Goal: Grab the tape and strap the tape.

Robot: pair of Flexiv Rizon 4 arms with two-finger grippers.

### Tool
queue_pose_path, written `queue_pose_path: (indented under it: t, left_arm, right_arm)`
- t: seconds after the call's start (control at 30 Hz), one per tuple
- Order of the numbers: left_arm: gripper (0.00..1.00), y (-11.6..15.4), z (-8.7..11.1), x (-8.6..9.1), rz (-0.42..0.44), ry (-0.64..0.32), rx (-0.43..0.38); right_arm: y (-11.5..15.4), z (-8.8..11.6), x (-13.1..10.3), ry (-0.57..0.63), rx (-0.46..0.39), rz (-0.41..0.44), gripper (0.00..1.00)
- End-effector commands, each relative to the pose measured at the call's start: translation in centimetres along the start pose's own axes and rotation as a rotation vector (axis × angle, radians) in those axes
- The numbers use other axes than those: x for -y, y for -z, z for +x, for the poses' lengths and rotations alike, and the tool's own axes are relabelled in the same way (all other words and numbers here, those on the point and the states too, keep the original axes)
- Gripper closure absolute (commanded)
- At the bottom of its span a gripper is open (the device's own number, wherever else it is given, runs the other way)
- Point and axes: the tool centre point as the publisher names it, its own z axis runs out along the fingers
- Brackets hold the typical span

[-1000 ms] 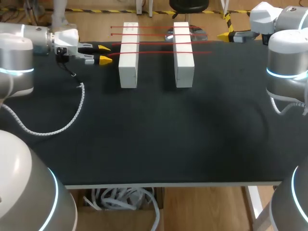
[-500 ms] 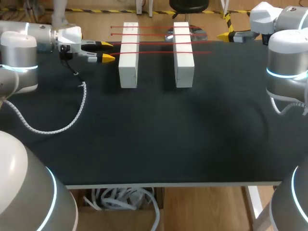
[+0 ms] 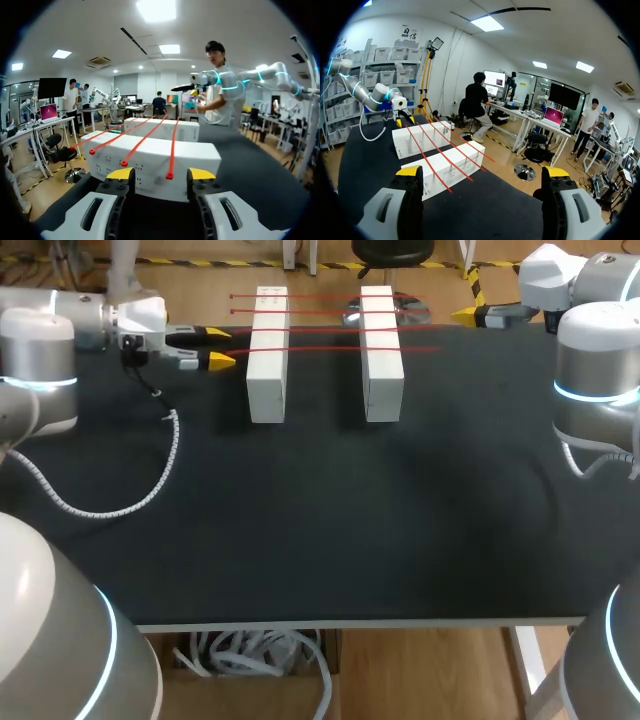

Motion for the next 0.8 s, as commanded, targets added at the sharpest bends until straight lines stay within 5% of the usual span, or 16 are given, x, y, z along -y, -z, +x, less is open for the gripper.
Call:
queue_pose_path:
  t: [0.03,0.27,0.33,0.67,0.7,0.8]
  left_arm:
    - [0.6,0.3,0.3,0.0,-0.003,-0.004,0.01]
    - [0.58,0.5,0.4,-0.1,-0.011,0.006,0.022]
    - [0.69,0.5,0.5,-0.1,-0.012,0.002,0.018]
    - [0.62,0.3,1.1,0.2,-0.004,0.006,-0.002]
    - [0.72,0.3,1.1,0.3,-0.004,0.005,-0.002]
    - [0.73,0.2,1.3,0.4,-0.003,0.003,-0.012]
  right_arm:
    - [0.0,0.0,0.1,0.0,-0.001,-0.002,0.0]
    - [0.0,0.0,0.1,0.0,-0.001,-0.002,0.0]
    - [0.0,0.0,0.1,0.0,-0.001,-0.002,0.0]
    - [0.0,0.0,0.1,0.0,-0.001,-0.002,0.0]
    - [0.0,0.0,0.1,0.0,-0.001,-0.002,0.0]
    - [0.0,0.0,0.1,0.0,-0.001,-0.002,0.0]
